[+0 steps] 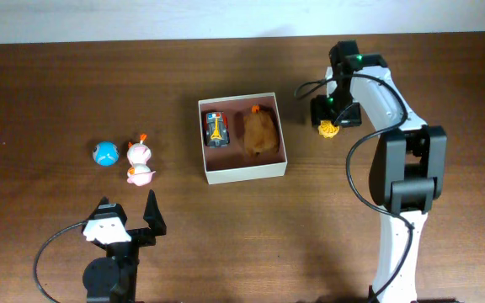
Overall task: Pack container
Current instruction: 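Move right gripper right to the yellow round toy and lower, then grasp the yellow round toy and carry it left over the box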
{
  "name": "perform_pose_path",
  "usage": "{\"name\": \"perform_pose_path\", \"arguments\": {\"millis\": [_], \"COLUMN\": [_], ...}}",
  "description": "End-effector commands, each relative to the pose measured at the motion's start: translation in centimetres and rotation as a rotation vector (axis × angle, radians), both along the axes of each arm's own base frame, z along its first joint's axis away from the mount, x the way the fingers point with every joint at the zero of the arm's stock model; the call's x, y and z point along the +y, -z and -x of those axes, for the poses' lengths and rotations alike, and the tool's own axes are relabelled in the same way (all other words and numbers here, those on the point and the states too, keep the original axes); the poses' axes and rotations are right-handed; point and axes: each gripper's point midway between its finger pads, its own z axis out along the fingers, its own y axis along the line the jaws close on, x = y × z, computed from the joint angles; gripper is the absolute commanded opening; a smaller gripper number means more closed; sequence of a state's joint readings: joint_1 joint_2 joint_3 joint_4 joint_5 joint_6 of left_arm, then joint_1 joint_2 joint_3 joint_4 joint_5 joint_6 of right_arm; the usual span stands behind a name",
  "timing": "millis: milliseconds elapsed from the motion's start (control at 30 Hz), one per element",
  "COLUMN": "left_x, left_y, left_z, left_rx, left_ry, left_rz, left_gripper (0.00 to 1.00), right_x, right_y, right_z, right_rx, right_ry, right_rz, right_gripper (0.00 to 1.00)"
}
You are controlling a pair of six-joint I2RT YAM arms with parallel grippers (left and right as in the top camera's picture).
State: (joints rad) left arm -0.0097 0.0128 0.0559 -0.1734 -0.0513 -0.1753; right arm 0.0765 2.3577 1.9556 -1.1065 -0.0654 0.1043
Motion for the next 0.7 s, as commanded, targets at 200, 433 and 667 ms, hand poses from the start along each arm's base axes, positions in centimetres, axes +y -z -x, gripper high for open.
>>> {"name": "perform_pose_path", "arguments": {"millis": [200,433,667], "left_x": [0.0,0.0,0.0], "left_y": [0.0,0.0,0.0], "left_z": [0.0,0.0,0.0], "left_rx": [-0.004,-0.004,-0.004], "left_ry": [0.007,0.007,0.007], "left_rz": [-0.015,-0.015,-0.015], "left_gripper": [1.0,1.0,1.0], "right_x": [-0.2,-1.0,-1.0], "right_y": [2.1,2.1,2.0], "right_z": [0.5,0.8,1.1], "right_rx": [0.039,0.05,0.061], "right_ry": [0.001,0.002,0.01], "right_rz": [0.016,0.059,0.06], "right_gripper": [0.63,0.48,0.47]}}
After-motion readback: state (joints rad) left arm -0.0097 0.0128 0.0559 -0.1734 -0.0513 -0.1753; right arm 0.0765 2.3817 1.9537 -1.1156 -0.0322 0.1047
